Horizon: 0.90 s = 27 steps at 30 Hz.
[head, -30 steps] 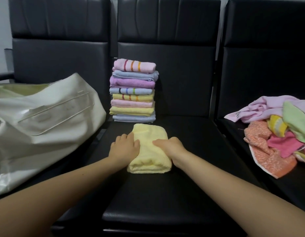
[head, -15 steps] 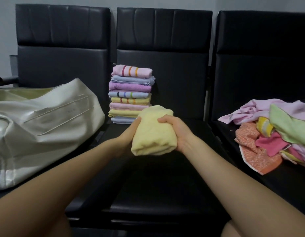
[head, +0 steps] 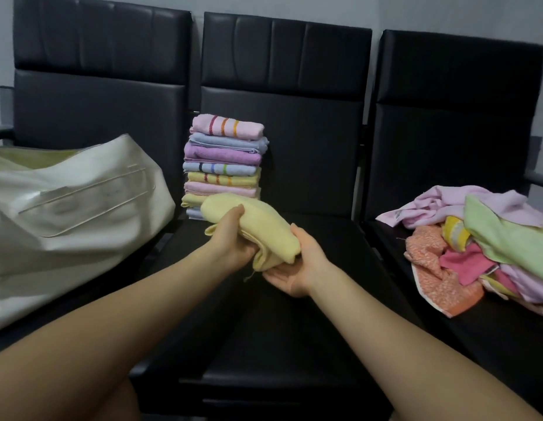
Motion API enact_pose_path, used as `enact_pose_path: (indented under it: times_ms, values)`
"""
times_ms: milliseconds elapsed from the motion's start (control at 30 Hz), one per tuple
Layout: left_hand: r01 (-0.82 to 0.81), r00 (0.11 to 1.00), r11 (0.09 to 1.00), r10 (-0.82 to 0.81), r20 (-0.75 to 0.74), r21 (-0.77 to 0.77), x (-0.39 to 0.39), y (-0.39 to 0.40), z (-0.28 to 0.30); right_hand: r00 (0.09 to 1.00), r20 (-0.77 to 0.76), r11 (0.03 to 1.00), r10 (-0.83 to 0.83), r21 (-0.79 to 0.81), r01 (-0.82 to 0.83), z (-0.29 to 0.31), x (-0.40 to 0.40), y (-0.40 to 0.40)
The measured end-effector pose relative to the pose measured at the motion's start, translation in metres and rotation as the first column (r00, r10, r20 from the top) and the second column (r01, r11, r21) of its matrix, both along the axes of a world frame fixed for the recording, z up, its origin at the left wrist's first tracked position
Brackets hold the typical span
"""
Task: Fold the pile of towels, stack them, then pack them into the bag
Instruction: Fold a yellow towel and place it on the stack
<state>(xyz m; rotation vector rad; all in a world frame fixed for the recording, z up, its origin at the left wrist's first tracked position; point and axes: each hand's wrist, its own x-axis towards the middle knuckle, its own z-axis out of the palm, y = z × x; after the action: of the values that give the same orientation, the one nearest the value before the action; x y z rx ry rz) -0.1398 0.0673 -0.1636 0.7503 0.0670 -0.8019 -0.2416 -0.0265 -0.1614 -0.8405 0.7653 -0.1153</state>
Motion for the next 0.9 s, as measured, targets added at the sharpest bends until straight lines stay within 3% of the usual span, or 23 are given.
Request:
enact_pose_path:
  times_ms: [133,233,333,467,633,767,833,900]
  values:
    - [0.015,0.999,0.999,-0.016,-0.032,-0.038,-0.004,-0.014,-0.004,1.0,0.004,0.999,0.024,0.034,-0.025,-0.004,0.01,0.003]
    - [-0.128,0.983,0.988,0.114,0.145,0.087,0.015,-0.011,-0.008,0.997,0.063,0.998,-0.055,-0.008,0.056,-0.004,0.018,-0.003]
    - [-0.381,0.857,0.904,0.267,0.441,0.193,0.042,0.005,-0.008,0.994,0.08,0.988,-0.078,-0.129,0.088,-0.001,0.028,-0.011]
    - [-0.517,0.624,0.829,0.196,0.757,0.212,0.074,0.015,0.017,0.975,0.131,0.945,-0.182,-0.251,0.21,0.03,0.059,-0.028]
    - [-0.519,0.463,0.849,0.182,0.867,0.099,0.13,-0.004,0.102,0.935,0.322,0.804,-0.15,-0.51,0.305,0.121,0.124,-0.058]
    - [-0.565,0.419,0.823,0.22,0.881,0.063,0.19,-0.027,0.156,0.888,0.456,0.643,-0.061,-0.663,0.384,0.168,0.199,-0.087]
    - [-0.663,0.386,0.733,0.165,0.908,0.15,0.22,-0.038,0.161,0.911,0.412,0.552,-0.022,-0.754,0.355,0.171,0.24,-0.099]
    - [-0.77,0.372,0.517,-0.111,0.922,0.373,0.247,-0.045,0.153,0.976,0.206,0.485,0.064,-0.862,0.15,0.154,0.269,-0.107]
